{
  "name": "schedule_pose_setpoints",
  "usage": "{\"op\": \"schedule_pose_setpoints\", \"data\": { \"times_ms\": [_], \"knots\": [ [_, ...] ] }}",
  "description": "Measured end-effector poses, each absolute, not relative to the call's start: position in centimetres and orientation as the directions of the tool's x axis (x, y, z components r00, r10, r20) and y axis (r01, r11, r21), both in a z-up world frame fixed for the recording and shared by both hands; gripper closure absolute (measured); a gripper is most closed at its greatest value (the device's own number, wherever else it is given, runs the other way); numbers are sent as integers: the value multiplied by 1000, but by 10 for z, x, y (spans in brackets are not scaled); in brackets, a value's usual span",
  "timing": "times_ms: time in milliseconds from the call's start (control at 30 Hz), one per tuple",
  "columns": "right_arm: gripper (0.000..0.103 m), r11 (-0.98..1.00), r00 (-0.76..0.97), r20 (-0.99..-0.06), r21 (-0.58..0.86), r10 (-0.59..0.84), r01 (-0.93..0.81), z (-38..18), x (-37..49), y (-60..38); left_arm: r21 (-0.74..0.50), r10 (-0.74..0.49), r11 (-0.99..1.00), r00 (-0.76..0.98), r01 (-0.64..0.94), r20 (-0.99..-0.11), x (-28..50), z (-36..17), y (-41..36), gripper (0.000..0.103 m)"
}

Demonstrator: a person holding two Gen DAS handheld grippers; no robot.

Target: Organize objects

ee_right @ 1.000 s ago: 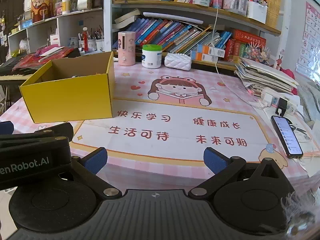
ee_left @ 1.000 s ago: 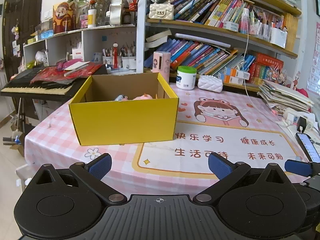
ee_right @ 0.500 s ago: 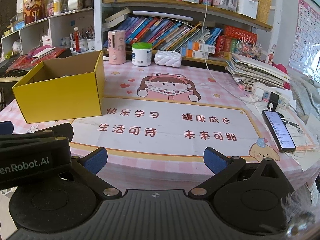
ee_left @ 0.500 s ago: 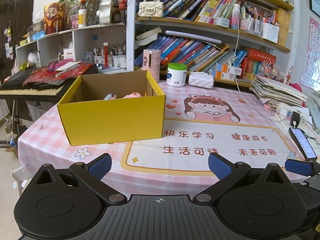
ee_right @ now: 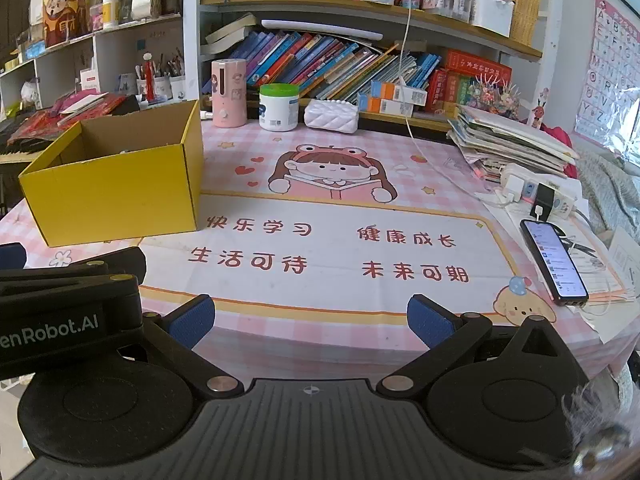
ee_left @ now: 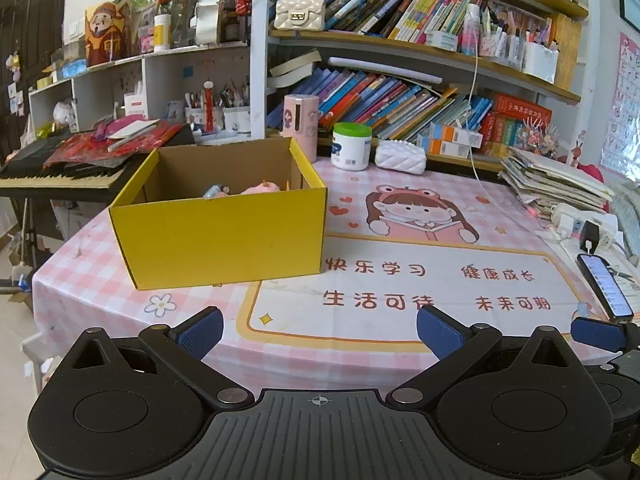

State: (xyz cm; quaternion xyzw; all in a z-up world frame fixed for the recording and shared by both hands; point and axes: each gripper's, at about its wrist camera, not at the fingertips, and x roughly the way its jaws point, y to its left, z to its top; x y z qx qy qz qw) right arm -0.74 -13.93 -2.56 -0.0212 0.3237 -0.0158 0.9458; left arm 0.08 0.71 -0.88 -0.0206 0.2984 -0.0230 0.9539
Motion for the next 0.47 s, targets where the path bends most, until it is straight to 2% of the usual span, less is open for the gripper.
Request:
{"op": "schedule_pose_setpoints", "data": {
  "times_ms": [467],
  "knots": [
    [0, 999, 785, -618, -51, -43, 14, -27, -3, -137, -46, -50, 999, 820, 28, -571, 4, -8, 8, 0]
  ]
}}
